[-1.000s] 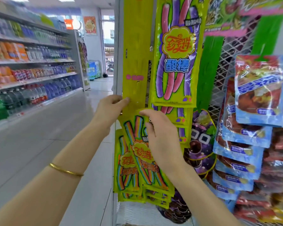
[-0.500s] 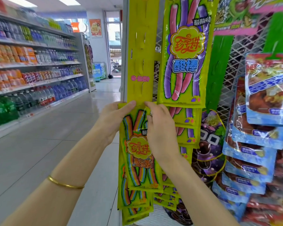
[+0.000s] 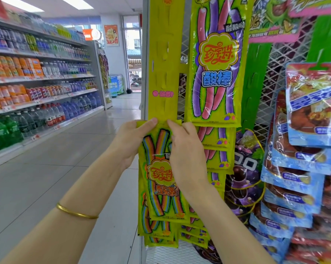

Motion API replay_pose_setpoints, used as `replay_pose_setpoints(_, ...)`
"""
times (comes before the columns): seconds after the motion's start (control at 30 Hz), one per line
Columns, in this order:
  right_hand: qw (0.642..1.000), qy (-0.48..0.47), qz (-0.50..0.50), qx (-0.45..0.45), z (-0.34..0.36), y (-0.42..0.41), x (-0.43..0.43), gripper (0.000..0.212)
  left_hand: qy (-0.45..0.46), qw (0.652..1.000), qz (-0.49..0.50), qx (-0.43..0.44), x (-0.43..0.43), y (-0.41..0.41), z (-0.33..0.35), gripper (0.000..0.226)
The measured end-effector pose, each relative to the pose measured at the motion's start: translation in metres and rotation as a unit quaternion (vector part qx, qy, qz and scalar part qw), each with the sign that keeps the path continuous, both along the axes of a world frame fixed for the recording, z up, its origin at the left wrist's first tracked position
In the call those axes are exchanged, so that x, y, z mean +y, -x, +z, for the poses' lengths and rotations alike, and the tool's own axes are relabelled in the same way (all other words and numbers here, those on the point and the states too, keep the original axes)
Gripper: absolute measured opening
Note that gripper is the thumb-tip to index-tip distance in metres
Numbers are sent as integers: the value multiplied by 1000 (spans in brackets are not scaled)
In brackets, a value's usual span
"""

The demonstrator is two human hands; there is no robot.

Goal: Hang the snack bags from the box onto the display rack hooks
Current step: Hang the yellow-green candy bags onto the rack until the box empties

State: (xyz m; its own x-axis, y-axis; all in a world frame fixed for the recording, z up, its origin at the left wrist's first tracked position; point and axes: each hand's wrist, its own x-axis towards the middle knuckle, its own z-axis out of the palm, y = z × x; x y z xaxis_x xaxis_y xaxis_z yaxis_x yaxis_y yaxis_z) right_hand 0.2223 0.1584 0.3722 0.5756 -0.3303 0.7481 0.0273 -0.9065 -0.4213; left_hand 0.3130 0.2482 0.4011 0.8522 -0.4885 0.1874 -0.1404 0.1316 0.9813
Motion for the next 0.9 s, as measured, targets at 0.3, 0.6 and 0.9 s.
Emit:
replay_pose_setpoints(0.3, 999, -15, -8, 47, -17, 8, -2, 53, 30, 999, -14, 15, 3, -4, -7, 20)
replay_pose_setpoints(0.6, 999, 33, 8, -32, -41, 8, -2, 58, -9, 996, 42, -72, 5, 3, -17, 15)
replay_pose_setpoints(0.9, 993, 113, -37, -28, -133, 53, -6, 59, -58, 952, 186, -237, 19, 49, -122, 48)
